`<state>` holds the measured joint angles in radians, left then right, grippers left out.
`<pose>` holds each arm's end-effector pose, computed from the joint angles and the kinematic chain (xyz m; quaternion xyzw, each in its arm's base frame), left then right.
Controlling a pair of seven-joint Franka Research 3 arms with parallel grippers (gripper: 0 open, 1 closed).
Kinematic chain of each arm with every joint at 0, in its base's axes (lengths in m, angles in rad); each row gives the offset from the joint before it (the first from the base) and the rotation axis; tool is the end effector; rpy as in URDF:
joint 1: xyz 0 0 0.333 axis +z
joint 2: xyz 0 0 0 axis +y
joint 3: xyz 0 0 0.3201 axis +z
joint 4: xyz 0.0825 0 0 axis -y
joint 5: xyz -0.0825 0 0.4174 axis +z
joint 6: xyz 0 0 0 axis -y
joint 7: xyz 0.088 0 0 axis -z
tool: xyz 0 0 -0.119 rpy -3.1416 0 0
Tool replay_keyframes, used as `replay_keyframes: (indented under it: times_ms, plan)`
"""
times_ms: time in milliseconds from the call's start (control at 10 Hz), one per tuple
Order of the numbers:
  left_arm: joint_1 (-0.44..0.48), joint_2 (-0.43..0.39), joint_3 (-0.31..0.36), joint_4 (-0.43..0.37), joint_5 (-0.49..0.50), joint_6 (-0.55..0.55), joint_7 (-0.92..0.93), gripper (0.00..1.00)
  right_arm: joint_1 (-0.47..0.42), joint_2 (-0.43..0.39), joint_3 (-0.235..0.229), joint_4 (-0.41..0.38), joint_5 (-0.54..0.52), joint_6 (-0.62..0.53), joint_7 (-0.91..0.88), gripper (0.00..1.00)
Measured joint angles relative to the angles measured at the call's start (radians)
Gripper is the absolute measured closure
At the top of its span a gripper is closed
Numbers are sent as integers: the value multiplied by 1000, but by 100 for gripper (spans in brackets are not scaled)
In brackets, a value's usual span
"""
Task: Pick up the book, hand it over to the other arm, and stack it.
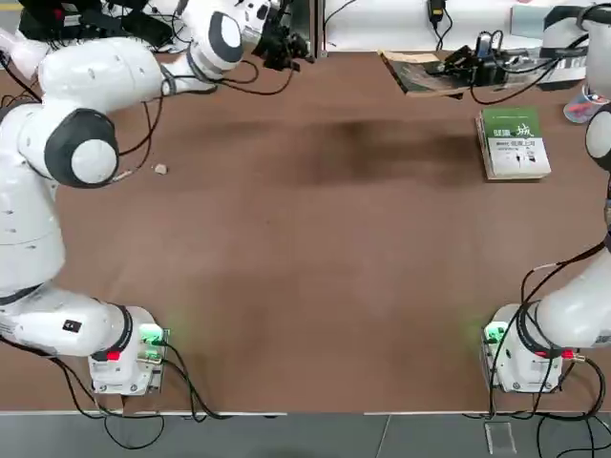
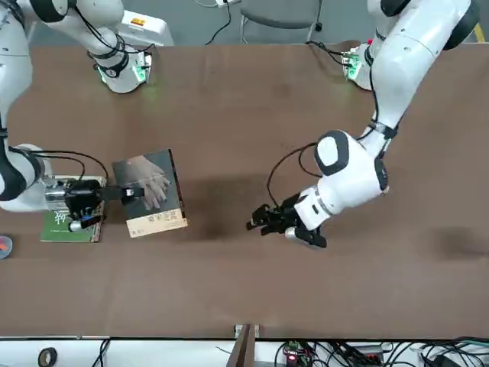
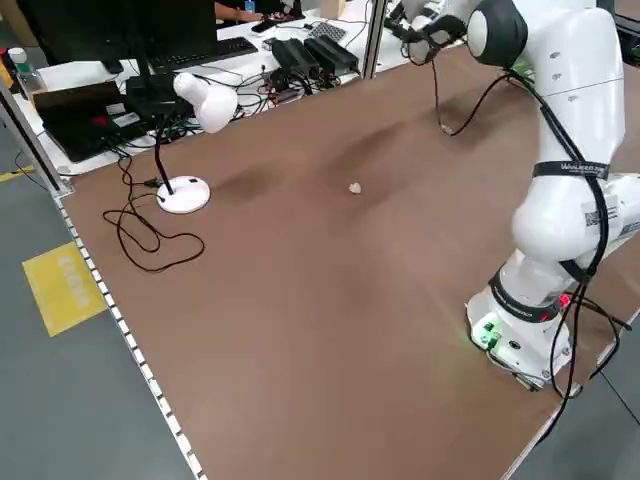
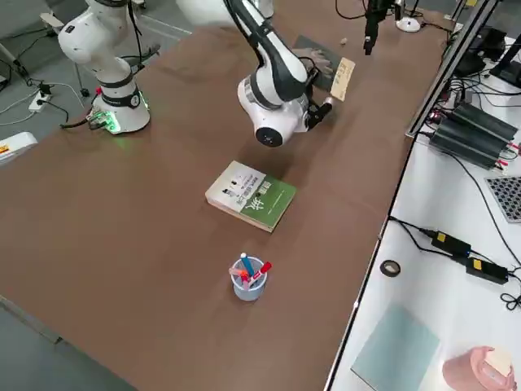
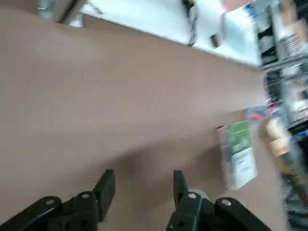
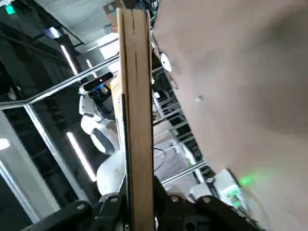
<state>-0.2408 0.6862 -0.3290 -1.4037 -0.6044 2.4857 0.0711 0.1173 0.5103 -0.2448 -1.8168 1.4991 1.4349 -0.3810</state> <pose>0.7000 -0.3820 0.3391 0.9283 -0.0510 0.1070 0.3526 0.6435 0.0622 0.2831 -0.7241 0.1208 0.1460 0.6632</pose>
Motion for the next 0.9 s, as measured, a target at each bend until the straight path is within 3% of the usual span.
replay_keyframes:
  times_ms: [400,600,900]
  plan:
    - [77,-55,11,49,383,-285,-118,50,-22,-1,-73,15,-73,-11,-103,81]
    - [78,-75,38,83,475,-398,-134,48,-25,-1,-105,26,-117,-11,-140,81]
    - [76,-91,101,96,531,-447,-130,41,-29,-1,-145,56,-205,-11,-174,81]
